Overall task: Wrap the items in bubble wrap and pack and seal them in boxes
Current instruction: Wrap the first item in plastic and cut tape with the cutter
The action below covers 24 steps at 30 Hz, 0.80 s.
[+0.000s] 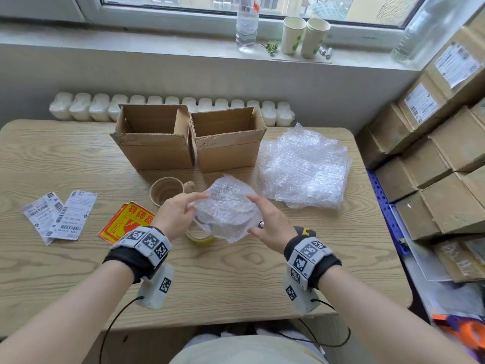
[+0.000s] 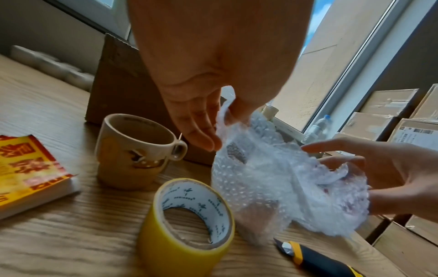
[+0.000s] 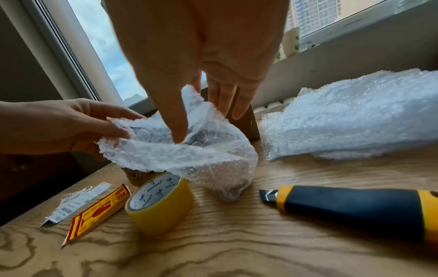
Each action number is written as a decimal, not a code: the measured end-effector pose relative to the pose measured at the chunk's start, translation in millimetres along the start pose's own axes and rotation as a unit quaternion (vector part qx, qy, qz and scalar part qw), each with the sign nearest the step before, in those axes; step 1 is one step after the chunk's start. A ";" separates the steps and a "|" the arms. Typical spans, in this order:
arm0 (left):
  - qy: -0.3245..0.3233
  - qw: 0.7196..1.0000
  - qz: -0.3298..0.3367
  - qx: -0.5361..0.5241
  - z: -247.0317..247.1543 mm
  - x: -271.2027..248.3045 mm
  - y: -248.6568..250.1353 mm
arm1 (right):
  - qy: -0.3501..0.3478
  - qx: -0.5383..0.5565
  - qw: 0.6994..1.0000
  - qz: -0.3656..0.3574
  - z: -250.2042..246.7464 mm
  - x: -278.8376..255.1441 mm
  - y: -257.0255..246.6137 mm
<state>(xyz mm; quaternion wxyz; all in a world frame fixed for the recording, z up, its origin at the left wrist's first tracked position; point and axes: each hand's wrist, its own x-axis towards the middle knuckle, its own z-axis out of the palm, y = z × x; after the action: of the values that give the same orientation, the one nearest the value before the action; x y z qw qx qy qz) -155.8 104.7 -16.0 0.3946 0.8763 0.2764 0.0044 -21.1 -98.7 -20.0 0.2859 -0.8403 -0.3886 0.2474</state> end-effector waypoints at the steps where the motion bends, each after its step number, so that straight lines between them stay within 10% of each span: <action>1: -0.005 1.000 0.000 0.010 -1.4 -1.5 -3.0 | 0.001 0.002 1.000 0.010 1.6 -1.3 0.2; 11: 0.012 0.991 0.065 0.116 -6.0 -6.7 -38.4 | -0.145 -0.162 0.975 0.036 44.4 -10.8 4.1; 17: 0.042 0.968 0.201 0.143 -5.6 -8.6 -42.3 | -0.053 -0.251 0.966 0.029 65.8 -5.9 7.4; 24: -0.065 0.910 0.351 0.211 4.9 -10.5 -46.8 | 0.045 -0.151 0.987 0.007 67.8 -3.4 15.6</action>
<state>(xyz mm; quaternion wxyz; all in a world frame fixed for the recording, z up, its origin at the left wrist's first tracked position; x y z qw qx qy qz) -186.1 121.2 -49.6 0.1906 0.9779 -0.0812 0.0270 -58.3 -90.2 -78.3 0.1713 -0.8869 -0.4023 0.1495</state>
